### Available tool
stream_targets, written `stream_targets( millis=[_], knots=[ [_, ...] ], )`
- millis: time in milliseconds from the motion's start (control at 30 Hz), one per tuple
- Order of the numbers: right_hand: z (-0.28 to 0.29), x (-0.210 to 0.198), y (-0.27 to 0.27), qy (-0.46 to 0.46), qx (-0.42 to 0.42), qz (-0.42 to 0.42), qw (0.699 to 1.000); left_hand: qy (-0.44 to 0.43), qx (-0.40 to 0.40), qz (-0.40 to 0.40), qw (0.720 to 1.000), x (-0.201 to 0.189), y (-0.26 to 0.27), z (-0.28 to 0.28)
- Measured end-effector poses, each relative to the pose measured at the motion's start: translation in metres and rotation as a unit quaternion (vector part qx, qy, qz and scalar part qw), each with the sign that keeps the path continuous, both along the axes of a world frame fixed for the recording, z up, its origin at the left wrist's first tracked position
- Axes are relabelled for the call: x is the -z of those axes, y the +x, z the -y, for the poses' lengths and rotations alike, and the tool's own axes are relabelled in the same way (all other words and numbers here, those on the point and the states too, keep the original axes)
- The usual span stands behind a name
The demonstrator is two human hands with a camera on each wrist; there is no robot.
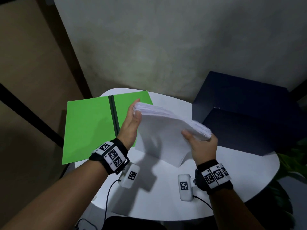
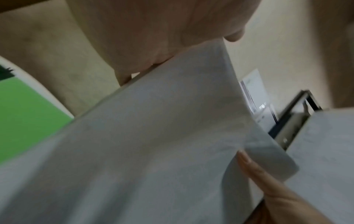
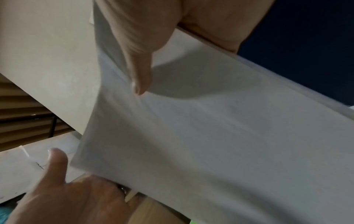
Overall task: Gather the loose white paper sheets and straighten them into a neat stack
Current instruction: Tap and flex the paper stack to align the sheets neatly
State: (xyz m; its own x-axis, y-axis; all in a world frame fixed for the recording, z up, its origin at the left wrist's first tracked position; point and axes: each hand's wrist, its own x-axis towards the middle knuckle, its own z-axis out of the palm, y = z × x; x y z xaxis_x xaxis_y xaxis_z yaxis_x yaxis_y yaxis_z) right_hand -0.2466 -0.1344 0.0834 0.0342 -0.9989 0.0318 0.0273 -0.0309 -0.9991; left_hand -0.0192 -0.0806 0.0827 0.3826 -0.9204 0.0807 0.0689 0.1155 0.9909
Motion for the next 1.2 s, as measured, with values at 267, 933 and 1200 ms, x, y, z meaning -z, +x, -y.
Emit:
stream_targets(
  millis=[267, 933, 1200],
  knots=[
    [0.001, -0.022, 0.001, -0.003, -0.001, -0.014, 1.0, 0.031, -0.072, 0.134, 0.988, -0.004, 0.011, 0.003],
    [-0.012, -0.025, 0.007, -0.091, 0.048, 0.044, 0.994, -0.045, -0.148, 0.023, 0.988, -0.019, -0.015, 0.0],
    [-0.007, -0.008, -0.006, -0.039, -0.022, -0.011, 0.999, 0.001, -0.016, -0.021, 1.0, -0.004, 0.001, -0.001]
  ],
)
